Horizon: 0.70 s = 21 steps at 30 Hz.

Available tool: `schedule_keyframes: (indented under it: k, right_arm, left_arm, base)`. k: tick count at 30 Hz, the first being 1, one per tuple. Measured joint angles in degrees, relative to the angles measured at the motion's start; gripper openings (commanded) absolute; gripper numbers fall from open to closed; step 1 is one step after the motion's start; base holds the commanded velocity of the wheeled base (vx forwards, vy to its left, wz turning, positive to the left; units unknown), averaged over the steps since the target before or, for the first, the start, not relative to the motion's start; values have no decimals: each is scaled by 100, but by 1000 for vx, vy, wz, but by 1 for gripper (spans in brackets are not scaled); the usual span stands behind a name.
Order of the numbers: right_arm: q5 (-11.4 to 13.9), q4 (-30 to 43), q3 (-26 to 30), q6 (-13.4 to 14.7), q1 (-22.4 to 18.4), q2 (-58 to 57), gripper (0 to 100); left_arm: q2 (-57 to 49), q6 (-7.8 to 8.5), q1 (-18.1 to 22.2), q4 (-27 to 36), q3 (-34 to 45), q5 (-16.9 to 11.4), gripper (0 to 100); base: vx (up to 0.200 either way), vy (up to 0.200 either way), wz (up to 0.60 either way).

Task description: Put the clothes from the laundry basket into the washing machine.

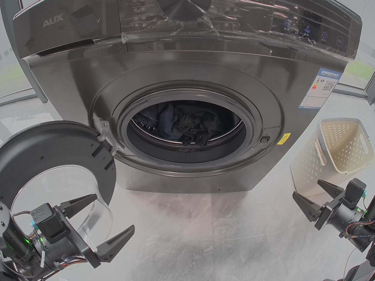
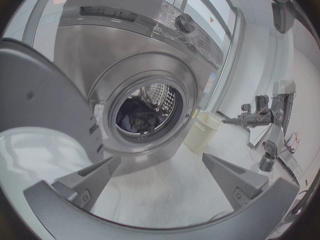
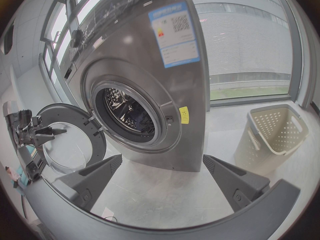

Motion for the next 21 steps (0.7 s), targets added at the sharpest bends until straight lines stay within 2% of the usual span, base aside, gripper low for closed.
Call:
schedule_keyframes:
  k: [3, 6, 16, 21]
  right_arm:
    - [-112, 296, 0, 12, -143, -319, 100]
    - [-167, 944, 2, 22, -333, -778, 100]
    - [-184, 2937, 0, -90, -756, -2651, 100]
    - [-115, 4005, 0, -229, -1224, -3775, 100]
  left_arm:
    - [-521, 6, 127, 718, -7, 10, 100]
    - [-1113, 11, 315, 1268, -57, -9, 100]
    - [-2530, 30, 948, 2314, -7, -30, 100]
    - [-3300, 49, 1353, 2927, 63, -88, 100]
  base:
    - [-200, 0, 0]
    - [-200, 0, 0]
    - [-200, 0, 0]
    - [-200, 0, 0]
